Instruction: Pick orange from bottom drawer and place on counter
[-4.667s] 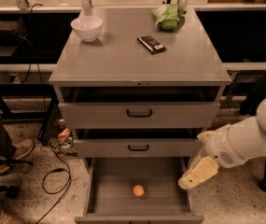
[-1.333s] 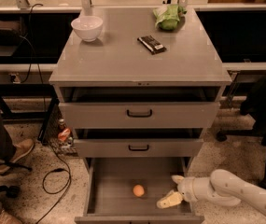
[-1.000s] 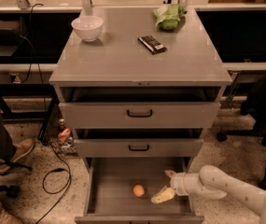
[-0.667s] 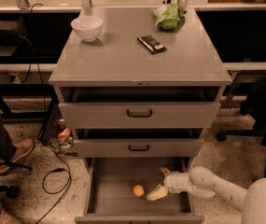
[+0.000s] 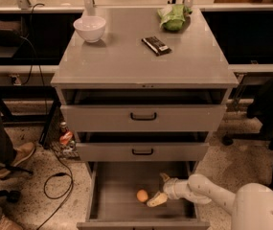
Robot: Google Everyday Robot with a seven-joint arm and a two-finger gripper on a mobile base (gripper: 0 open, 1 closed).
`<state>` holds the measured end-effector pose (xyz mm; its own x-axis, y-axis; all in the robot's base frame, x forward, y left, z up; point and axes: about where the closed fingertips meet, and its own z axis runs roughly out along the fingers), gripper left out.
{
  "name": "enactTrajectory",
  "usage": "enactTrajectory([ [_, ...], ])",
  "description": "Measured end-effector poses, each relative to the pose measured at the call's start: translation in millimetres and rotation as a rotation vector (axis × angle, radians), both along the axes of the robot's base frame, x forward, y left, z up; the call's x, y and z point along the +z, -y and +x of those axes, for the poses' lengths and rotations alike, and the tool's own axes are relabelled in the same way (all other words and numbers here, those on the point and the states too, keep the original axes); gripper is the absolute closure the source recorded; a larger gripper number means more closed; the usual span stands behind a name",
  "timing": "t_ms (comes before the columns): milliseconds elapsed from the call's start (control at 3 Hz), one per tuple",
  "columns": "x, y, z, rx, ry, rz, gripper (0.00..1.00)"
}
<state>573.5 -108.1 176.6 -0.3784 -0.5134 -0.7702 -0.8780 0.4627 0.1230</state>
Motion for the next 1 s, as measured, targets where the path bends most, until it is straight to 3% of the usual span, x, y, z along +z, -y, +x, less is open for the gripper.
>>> enactTrajectory([
  [333, -33.0, -11.3, -6.9, 0.03, -0.035, -0.013, 0.0],
  [667, -47.4, -17.4, -11.6, 0.045, -0.056, -0.016, 0.0],
  [1000, -56.1, -34.7, -26.1, 0.102, -0.072, 0.005, 0.0],
])
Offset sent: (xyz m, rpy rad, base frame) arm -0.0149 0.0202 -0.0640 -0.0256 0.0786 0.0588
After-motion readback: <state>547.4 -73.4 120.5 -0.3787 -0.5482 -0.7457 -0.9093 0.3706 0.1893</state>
